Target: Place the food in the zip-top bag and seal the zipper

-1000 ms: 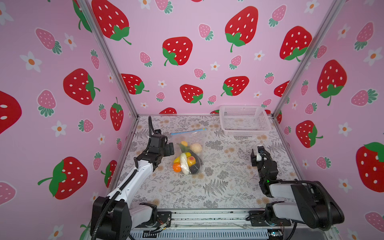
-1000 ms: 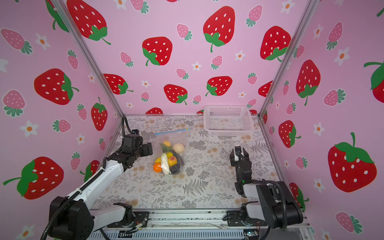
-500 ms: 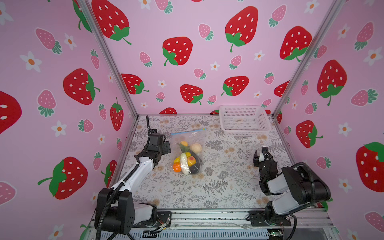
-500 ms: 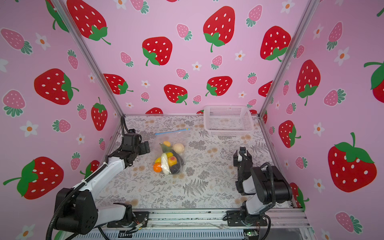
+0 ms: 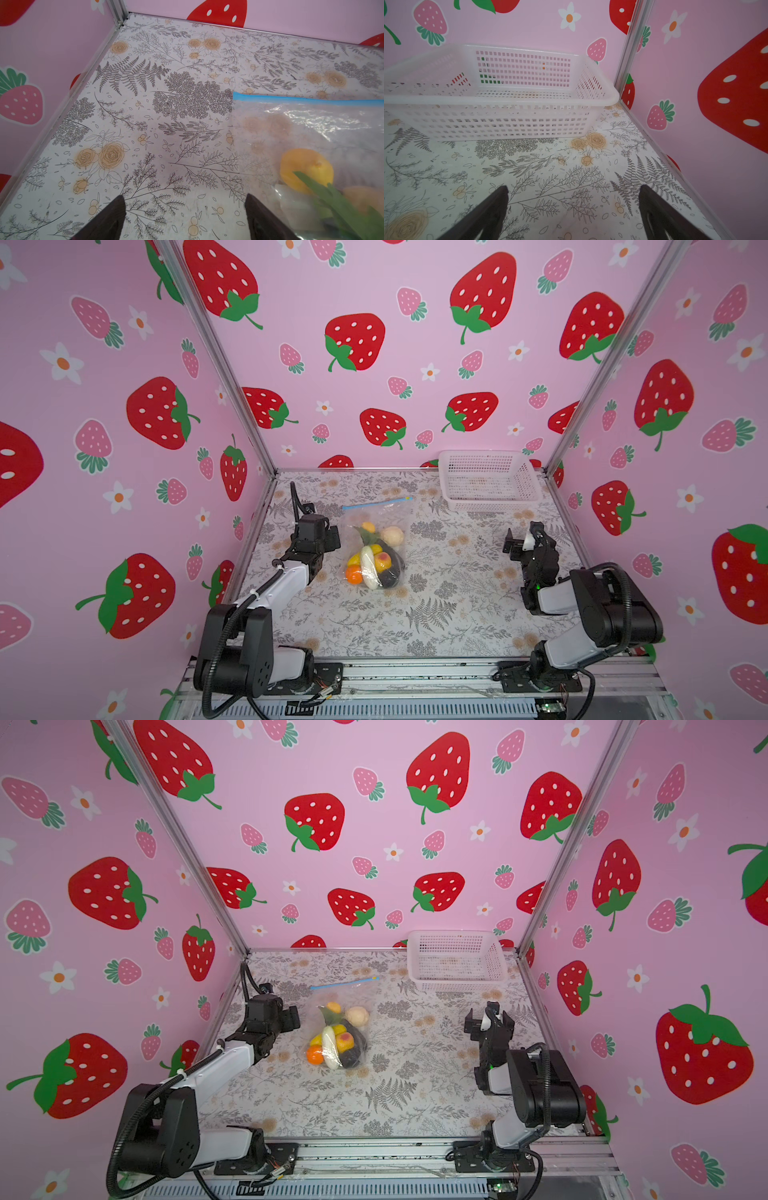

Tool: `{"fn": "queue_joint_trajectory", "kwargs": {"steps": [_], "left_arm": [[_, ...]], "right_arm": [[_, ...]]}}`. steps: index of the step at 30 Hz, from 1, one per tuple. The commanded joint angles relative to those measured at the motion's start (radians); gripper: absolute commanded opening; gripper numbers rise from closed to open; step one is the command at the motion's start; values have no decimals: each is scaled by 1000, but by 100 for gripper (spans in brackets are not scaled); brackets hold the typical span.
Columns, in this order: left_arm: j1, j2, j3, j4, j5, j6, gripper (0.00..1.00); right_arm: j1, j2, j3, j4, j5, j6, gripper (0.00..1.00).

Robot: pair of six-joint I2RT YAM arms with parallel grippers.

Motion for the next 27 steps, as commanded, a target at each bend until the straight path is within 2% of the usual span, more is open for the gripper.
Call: {"fn": "queue_joint_trajectory", "kwargs": {"steps": [1,5,8,13,18,23,27], "left_arm": [[26,58,45,94,39,30,90],[57,105,91,82,115,84,88],[67,92,50,165,131,124,89],[101,70,-25,268,221,156,89],[108,100,-147,468,207,138,90],[106,161,-200,605,170,124,92],[100,185,-216,647,208,151,95]], "right_arm": [[-4,5,27,-19,-41,2,99],[-3,5,27,-18,-41,3,99],[-3,4,25,-18,-40,2,99],[-2,0,19,-8,-41,0,99],[-2,1,19,-8,-41,-1,99],[-2,1,19,-8,-41,-1,99],[0,2,21,-8,-38,-3,99]]}}
